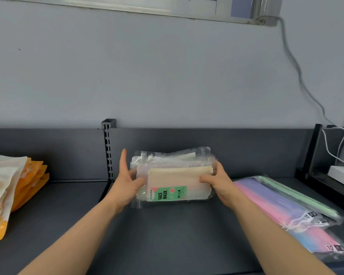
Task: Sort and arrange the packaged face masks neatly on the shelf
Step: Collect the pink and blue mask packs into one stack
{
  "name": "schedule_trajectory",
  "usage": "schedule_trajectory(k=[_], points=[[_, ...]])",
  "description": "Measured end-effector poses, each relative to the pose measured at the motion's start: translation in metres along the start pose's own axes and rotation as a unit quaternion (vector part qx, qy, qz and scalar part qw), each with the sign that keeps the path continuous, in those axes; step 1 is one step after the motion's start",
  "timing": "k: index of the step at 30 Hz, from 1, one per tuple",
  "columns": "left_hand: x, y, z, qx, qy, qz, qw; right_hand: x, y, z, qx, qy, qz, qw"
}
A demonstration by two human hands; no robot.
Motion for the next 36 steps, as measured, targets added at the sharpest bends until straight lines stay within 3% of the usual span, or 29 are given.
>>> schedule_trajectory(k=[4,9,14,18,22,26,29,32,34,36], points=[[0.003,-0.006,-0.004,0.026,-0.020,-0.001,0.999,0.003,-0.005,0.000,-0.014,0.016,-0.009,1.000],[0.004,-0.002,-0.010,0.071,-0.027,-0.051,0.996,0.007,0.000,0.002,-0.010,-0.044,0.006,0.999],[-0.003,0.002,-0.016,0.106,-0.022,-0.035,0.993,-0.002,-0.010,0.002,-0.116,-0.028,-0.053,0.991],[0.002,-0.019,-0.017,0.042,-0.022,-0.078,0.996,-0.006,0.016,0.009,-0.184,-0.072,-0.026,0.980],[0.013,-0.038,-0.038,-0.052,0.014,-0.063,0.997,-0.013,0.053,0.040,-0.204,-0.067,-0.023,0.976],[0.017,-0.033,-0.074,-0.060,0.040,-0.018,0.997,-0.020,0.064,0.078,-0.228,-0.067,-0.031,0.971],[0.020,-0.015,-0.094,-0.039,0.063,0.038,0.997,-0.023,0.060,0.107,-0.335,-0.087,-0.005,0.938],[0.022,0.004,-0.100,-0.008,0.070,0.079,0.994,-0.017,0.054,0.147,-0.518,-0.140,0.026,0.843],[0.024,0.013,-0.098,-0.010,0.073,0.096,0.993,-0.014,0.045,0.170,-0.597,-0.137,-0.011,0.790],[0.026,0.017,-0.096,-0.022,0.076,0.104,0.991,-0.011,0.033,0.184,-0.608,-0.119,-0.063,0.782]])
Point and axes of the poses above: each hand's wrist, its own x-axis towards the middle knuckle, its own z-axis out of the back of the hand, y = z × x, the point moved 1 cm from there along x, towards the middle knuckle, and after that the axes turned 8 degrees about -y, right-handed, at the moved point
